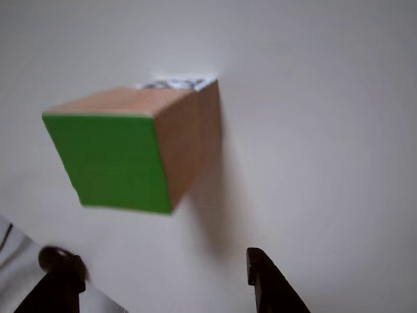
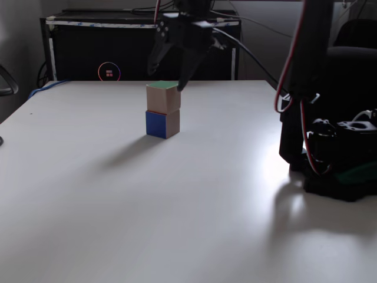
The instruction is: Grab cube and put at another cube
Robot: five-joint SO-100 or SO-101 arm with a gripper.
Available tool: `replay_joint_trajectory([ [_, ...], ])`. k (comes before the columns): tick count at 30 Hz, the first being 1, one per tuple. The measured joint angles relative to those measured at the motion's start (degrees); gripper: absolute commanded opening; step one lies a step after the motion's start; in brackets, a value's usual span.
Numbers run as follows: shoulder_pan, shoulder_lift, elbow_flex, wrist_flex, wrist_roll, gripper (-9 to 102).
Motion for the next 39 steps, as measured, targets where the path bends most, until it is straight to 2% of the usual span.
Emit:
replay_joint_trajectory([
  [8,-11.34,21.01,18.28,-3.25,3.08,39],
  [15,-24.26,41.92,41.75,-14.68,4.31,40],
  [25,-30.94,58.71,69.87,-32.52,-0.97,39],
  [28,-32.70,72.60,79.72,-32.26,-3.25,34],
  [30,-34.28,83.94,85.87,-29.18,-4.13,34],
  [32,-34.28,90.35,87.10,-27.42,-3.69,28],
  [33,-34.28,91.41,87.28,-26.81,-3.52,24],
  [36,-36.83,92.37,87.28,-24.17,-4.22,0],
  [39,-38.85,92.55,87.28,-19.95,-4.31,0],
])
